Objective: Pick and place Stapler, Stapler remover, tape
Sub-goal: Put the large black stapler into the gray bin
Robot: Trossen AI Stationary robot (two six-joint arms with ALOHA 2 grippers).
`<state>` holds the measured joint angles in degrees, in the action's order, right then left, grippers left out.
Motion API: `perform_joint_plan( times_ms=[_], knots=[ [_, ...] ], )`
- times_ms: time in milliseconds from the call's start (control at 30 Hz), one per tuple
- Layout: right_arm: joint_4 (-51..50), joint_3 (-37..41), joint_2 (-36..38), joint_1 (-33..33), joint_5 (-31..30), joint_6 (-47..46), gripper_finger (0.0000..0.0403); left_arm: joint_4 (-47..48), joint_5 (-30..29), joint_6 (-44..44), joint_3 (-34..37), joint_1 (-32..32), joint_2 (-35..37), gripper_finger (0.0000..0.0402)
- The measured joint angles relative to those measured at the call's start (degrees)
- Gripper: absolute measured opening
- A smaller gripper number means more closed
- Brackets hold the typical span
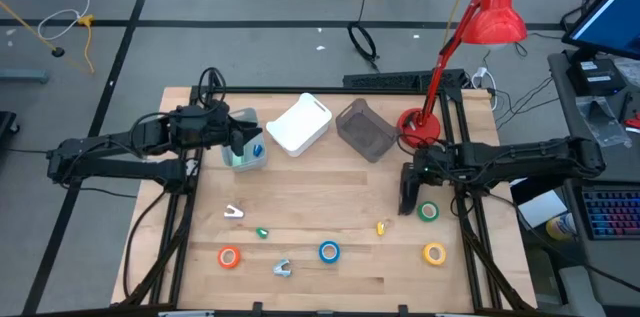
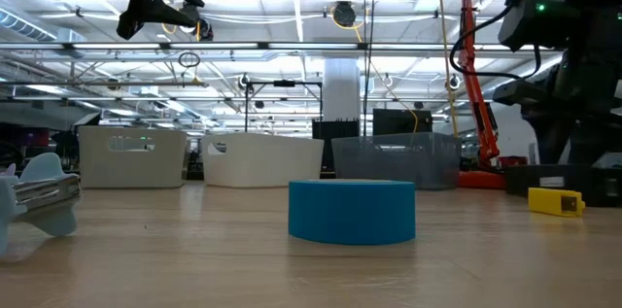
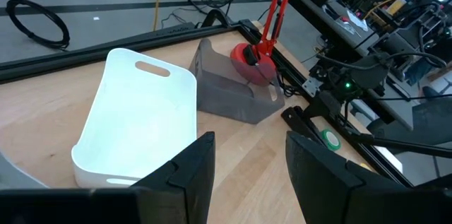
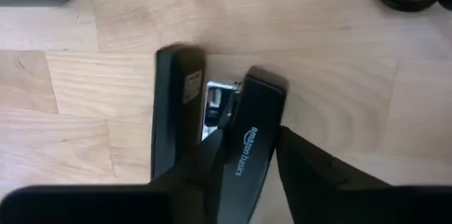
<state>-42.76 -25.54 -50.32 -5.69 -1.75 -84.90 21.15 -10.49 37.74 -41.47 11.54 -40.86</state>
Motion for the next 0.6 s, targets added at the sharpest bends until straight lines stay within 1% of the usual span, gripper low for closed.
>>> perform_joint_plan(
  times_ms=[167, 267, 467, 600],
  knots=[
    [0.1, 0.0, 0.3, 0.0, -0.1, 1.3, 0.0091, -0.1, 0.0, 0.0, 0.0, 0.0, 0.0, 0.0175],
    [0.1, 0.1, 1.1, 0.0, -0.2, 1.7, 0.0090, -1.0, 0.0, 0.0, 0.0, 0.0, 0.0, 0.0175],
    [1.1, 0.2, 3.0, 0.0, -3.0, 1.7, 0.0087, -2.0, 0.0, -0.1, 0.0, 0.0, 0.0, 0.0175],
    [2.7, 0.2, 4.0, 0.0, -3.1, 1.7, 0.0087, -1.9, 0.0, -0.1, 0.0, 0.0, 0.0, 0.0175]
  ],
)
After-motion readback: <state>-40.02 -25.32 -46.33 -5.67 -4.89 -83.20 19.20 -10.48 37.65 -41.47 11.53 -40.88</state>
